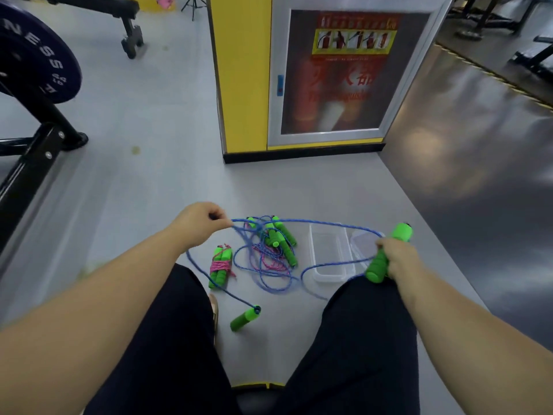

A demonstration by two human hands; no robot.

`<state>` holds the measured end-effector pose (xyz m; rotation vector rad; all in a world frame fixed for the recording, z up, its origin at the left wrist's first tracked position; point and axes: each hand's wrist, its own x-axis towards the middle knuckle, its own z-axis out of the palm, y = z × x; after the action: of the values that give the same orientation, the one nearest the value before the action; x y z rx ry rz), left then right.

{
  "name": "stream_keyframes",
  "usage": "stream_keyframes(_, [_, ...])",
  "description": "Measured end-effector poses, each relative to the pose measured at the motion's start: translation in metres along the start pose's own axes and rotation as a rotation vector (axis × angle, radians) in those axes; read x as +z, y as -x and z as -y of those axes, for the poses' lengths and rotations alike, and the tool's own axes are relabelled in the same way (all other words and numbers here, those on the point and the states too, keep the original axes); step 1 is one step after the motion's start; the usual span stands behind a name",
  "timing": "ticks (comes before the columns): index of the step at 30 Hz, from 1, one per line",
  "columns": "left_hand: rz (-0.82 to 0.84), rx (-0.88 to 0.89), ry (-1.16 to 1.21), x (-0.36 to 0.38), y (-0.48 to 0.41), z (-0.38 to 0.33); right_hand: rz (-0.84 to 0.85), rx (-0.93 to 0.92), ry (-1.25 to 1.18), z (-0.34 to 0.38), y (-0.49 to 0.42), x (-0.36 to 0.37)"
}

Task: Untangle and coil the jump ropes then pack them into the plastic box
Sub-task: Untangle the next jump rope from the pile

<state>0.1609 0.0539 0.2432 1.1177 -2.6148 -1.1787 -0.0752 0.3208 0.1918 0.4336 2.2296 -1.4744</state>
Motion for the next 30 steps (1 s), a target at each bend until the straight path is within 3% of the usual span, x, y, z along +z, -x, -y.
stream_keyframes(3, [-0.092,-0.132,-0.022,0.004,-0.001,0.028,-0.057,0.103,-0.094,-0.003,-0.011,-0.016])
stream_keyframes(5, [-0.006,-0.062,-0.025,0.012,0.003,0.02,0.034,0.037,-0.086,0.002,-0.003,-0.01])
stream_keyframes(11, [0.234,0.333,-0.016,0.033,0.014,-0.05,0.626,-0.357,0.297,0.023,0.055,0.039])
stream_keyframes(14, [0.251,0.4,0.054,0.028,0.016,-0.068,1.015,-0.282,0.347,0.026,0.079,0.049])
stream_keyframes(16, [0.261,0.409,0.079,0.021,0.019,-0.072,1.161,-0.236,0.375,0.024,0.084,0.049])
stream_keyframes(18, [0.24,0.384,0.094,0.013,0.019,-0.069,1.1,-0.255,0.344,0.018,0.078,0.047])
stream_keyframes(19, [0.216,0.365,0.09,0.01,0.019,-0.066,0.991,-0.272,0.315,0.016,0.073,0.045])
stream_keyframes(21, [0.159,0.318,0.05,0.005,0.018,-0.055,0.691,-0.282,0.237,0.012,0.057,0.042])
stream_keyframes(25, [0.082,0.133,-0.056,-0.001,0.01,-0.016,0.163,-0.042,-0.024,0.002,0.008,0.023])
stream_keyframes(30, [0.141,-0.009,-0.096,0.007,0.009,0.014,-0.006,0.144,-0.187,-0.004,-0.013,0.011])
